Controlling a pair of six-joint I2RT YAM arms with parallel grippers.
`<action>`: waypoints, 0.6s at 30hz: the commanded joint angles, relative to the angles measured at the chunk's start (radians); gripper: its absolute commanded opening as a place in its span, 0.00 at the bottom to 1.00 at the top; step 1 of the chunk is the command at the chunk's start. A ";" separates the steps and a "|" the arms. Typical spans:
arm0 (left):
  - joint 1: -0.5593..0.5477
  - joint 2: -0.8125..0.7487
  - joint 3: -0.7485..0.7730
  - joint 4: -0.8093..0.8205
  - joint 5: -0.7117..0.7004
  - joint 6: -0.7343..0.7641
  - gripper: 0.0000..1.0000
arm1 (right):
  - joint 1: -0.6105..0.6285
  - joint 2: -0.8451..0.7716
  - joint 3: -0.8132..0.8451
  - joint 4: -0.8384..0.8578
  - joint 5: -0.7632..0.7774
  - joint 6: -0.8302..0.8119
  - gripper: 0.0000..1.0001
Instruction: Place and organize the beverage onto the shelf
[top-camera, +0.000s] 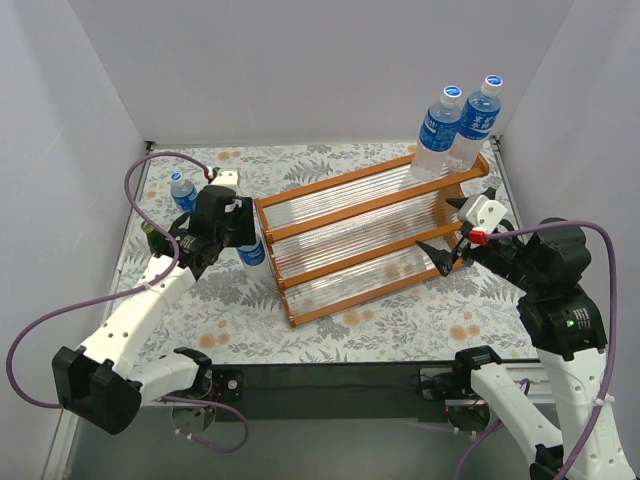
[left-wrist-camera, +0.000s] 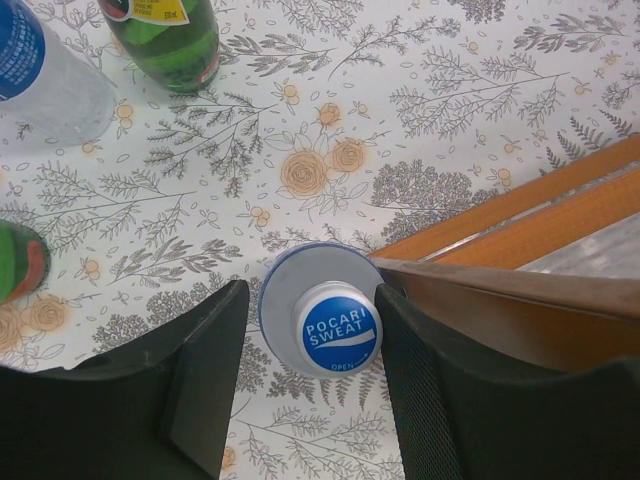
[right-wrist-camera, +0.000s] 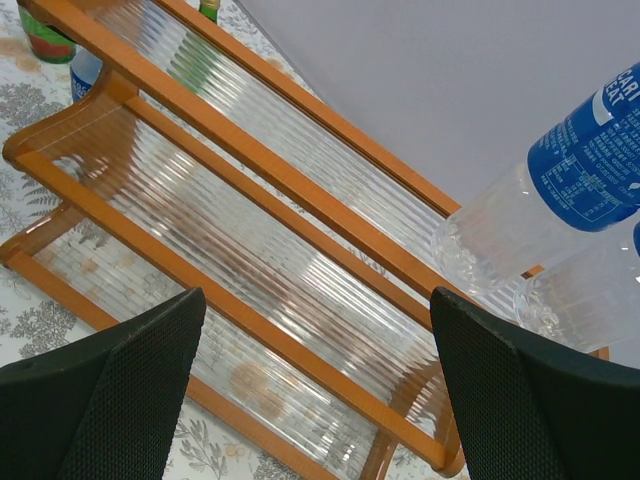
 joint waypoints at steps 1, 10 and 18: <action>0.026 -0.005 -0.023 0.035 0.031 0.018 0.51 | -0.003 0.002 -0.002 0.015 -0.014 0.009 0.99; 0.044 0.007 -0.050 0.066 0.066 0.022 0.49 | -0.003 0.012 -0.004 0.019 -0.031 0.015 0.98; 0.049 0.019 -0.044 0.083 0.068 0.042 0.41 | -0.005 0.023 -0.008 0.021 -0.059 0.021 0.98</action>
